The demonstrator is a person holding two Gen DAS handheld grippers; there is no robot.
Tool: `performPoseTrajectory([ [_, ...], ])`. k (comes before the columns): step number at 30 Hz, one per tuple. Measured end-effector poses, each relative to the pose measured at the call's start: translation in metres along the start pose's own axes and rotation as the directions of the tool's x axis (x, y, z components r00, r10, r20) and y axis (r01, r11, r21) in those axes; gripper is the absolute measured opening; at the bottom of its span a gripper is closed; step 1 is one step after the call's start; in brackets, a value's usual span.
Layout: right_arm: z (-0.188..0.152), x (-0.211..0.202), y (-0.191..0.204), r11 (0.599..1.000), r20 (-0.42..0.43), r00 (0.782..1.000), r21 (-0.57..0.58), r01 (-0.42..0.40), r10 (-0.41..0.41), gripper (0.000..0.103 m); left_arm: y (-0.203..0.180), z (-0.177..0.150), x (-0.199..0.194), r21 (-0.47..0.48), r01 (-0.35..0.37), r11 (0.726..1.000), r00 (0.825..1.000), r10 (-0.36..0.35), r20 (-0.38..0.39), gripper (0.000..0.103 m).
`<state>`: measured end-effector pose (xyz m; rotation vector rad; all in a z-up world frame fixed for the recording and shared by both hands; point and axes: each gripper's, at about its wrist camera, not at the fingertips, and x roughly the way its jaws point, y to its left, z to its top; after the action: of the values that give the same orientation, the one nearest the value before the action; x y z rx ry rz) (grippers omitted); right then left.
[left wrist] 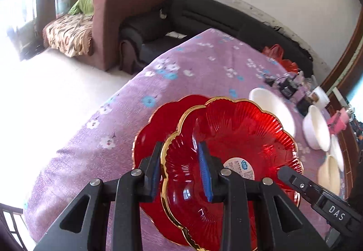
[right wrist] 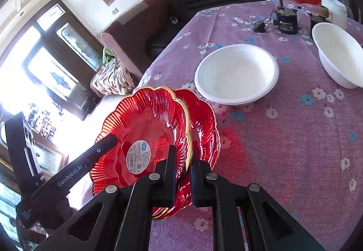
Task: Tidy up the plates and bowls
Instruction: 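Lower the red plate onto the red glass bowl and open the right gripper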
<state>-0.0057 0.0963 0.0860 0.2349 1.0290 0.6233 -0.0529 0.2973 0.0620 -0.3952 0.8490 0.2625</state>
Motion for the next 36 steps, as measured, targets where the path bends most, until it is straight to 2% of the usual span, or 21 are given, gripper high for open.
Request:
performPoseTrajectory([
  [4,-0.004,0.022,-0.006,0.999,-0.03,0.999,-0.007,0.034,-0.034,0.012,0.004,-0.003,0.02,0.008,-0.02,1.0,0.999,0.02,-0.039,0.029],
  [8,-0.003,0.037,-0.015,0.999,-0.05,0.998,0.004,0.042,-0.042,0.012,-0.002,-0.003,0.023,0.025,-0.041,0.999,0.999,0.041,-0.017,0.032],
  [10,-0.003,0.04,-0.015,0.999,-0.053,0.998,0.001,0.045,-0.045,0.012,0.0,-0.002,0.024,0.014,-0.033,0.999,0.999,0.033,-0.017,0.035],
  [16,0.0,0.044,-0.015,0.997,-0.037,0.997,-0.025,0.067,-0.068,0.013,0.007,-0.001,0.02,-0.006,0.004,1.0,1.0,-0.004,-0.031,0.036],
  [19,-0.001,0.044,-0.011,0.994,-0.018,0.995,-0.056,0.098,-0.099,0.014,0.006,-0.001,0.008,-0.002,0.002,1.0,1.0,-0.002,-0.001,0.046],
  [21,-0.002,0.045,-0.005,0.987,-0.006,0.991,-0.089,0.134,-0.135,0.015,0.003,-0.001,-0.003,0.015,-0.013,1.0,0.999,0.012,0.042,0.065],
  [24,-0.005,0.047,0.004,0.97,0.022,0.982,-0.15,0.191,-0.19,0.015,0.0,0.0,-0.017,0.04,-0.051,0.998,0.994,0.047,0.097,0.069],
  [26,-0.007,0.048,0.008,0.959,0.043,0.975,-0.18,0.221,-0.217,0.016,0.0,0.001,-0.026,0.042,-0.035,0.998,0.993,0.03,0.116,0.069],
  [28,-0.006,0.048,0.008,0.957,0.052,0.975,-0.186,0.221,-0.215,0.019,0.0,0.0,-0.036,0.037,-0.017,0.999,0.99,0.012,0.138,0.07],
  [31,-0.005,0.04,0.006,0.966,0.076,0.98,-0.169,0.197,-0.186,0.028,-0.004,-0.003,-0.052,0.048,-0.008,0.999,0.983,-0.001,0.184,0.073],
  [33,-0.006,0.033,0.007,0.967,0.096,0.979,-0.167,0.195,-0.181,0.041,-0.006,-0.006,-0.062,0.052,-0.008,0.999,0.976,-0.004,0.217,0.077],
  [36,-0.005,0.017,0.008,0.966,0.143,0.974,-0.161,0.201,-0.178,0.049,-0.012,-0.011,-0.078,0.057,-0.022,0.998,0.962,0.006,0.272,0.08],
])
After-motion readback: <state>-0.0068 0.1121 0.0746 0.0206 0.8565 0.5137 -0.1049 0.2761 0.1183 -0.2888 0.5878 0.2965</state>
